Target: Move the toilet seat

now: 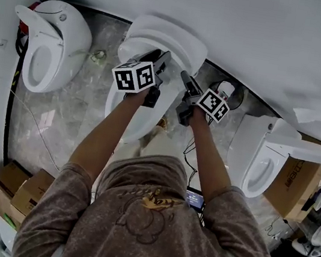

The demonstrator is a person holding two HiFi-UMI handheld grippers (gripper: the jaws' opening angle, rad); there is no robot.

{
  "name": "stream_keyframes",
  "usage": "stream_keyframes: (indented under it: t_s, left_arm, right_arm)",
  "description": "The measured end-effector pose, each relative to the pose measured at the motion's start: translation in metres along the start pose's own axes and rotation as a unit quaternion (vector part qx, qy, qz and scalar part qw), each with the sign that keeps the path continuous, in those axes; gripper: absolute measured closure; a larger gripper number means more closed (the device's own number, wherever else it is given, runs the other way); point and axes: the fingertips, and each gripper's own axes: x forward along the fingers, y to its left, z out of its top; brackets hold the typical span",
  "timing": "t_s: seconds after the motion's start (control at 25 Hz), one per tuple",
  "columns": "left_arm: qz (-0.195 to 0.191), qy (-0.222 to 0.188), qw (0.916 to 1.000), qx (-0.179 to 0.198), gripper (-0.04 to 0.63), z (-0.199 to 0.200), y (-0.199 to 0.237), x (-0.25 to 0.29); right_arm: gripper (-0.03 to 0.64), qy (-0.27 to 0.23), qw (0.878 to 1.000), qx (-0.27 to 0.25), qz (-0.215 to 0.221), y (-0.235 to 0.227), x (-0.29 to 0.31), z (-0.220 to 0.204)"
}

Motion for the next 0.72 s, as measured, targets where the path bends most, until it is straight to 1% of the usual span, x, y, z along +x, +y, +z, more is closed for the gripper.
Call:
stream_keyframes:
  t_s: [0.08, 0.28, 0.32, 0.36, 0.48, 0.56, 0.72]
  left_arm:
    - [-0.002, -0.003, 1.0000, -0.008, 0.433, 0.003, 0.001, 0.006]
    - [-0.003, 0.003, 1.0000, -0.009, 0.437, 0.006, 0.001, 0.017]
    - [-0.002, 0.003, 1.0000, -0.009, 0.460, 0.007, 0.002, 0.018]
    - [0.000, 0.002, 1.0000, -0.007, 0.468, 0.009, 0.003, 0.018]
    - [-0.002, -0.002, 1.0000, -0.005, 0.465, 0.011, 0.003, 0.013]
    - [-0.011, -0.003, 0.9999, 0.003, 0.463, 0.014, -0.006, 0.008]
    - [-0.031, -0.001, 0.9985, 0.045, 0.460, 0.016, -0.026, -0.008]
  right_arm:
    - [0.345, -0.007, 1.000, 0.003, 0.002, 0.000, 0.004, 0.004]
    - [0.348, -0.010, 1.000, -0.003, 0.009, 0.001, 0.006, 0.012]
    - [0.350, -0.012, 1.000, -0.006, 0.011, 0.002, 0.006, 0.013]
    - [0.350, -0.013, 1.000, -0.011, 0.013, 0.004, 0.006, 0.015]
    - [0.353, -0.016, 0.999, -0.027, 0.016, 0.011, 0.002, 0.019]
    - [0.353, -0.017, 0.999, -0.041, 0.019, 0.018, -0.004, 0.022]
    - [0.353, -0.013, 0.996, -0.085, 0.030, 0.041, -0.016, 0.023]
